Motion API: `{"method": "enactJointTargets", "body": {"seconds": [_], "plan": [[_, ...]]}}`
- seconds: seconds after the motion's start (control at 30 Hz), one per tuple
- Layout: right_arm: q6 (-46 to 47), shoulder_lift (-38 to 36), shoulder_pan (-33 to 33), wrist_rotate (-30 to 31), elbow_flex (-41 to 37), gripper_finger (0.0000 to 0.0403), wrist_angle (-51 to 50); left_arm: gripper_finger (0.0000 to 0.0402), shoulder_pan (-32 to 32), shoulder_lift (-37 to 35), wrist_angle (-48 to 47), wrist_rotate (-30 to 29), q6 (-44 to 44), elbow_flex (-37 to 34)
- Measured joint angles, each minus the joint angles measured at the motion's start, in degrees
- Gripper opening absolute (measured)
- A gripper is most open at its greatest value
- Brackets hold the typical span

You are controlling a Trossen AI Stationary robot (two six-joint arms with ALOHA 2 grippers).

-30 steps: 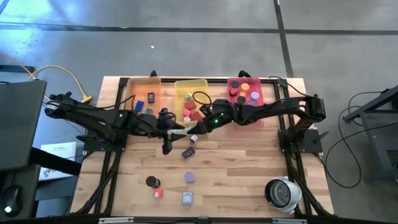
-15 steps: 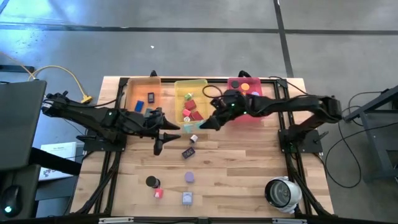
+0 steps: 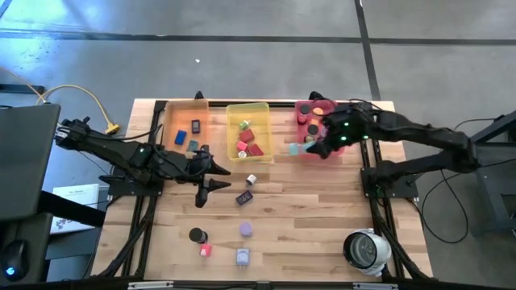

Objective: Pick & Place Office items
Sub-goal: Put the light blue sand timer into the pink bin

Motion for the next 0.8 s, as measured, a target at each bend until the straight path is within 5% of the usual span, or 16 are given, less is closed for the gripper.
{"method": "enactJointTargets", "body": {"seconds": [0.27,0.8], "plan": [[-1.1,-1.0,-7.5,5.7,0.0,0.0188,-17.3,0.0162,0.0,0.0,0.0,0.0,-0.4,0.0],[-14.6,16.1,-20.1,8.3,0.0,0.0188,-22.5,0.0162,-0.5,0.0,0.0,-0.1,-3.8,0.0]]}}
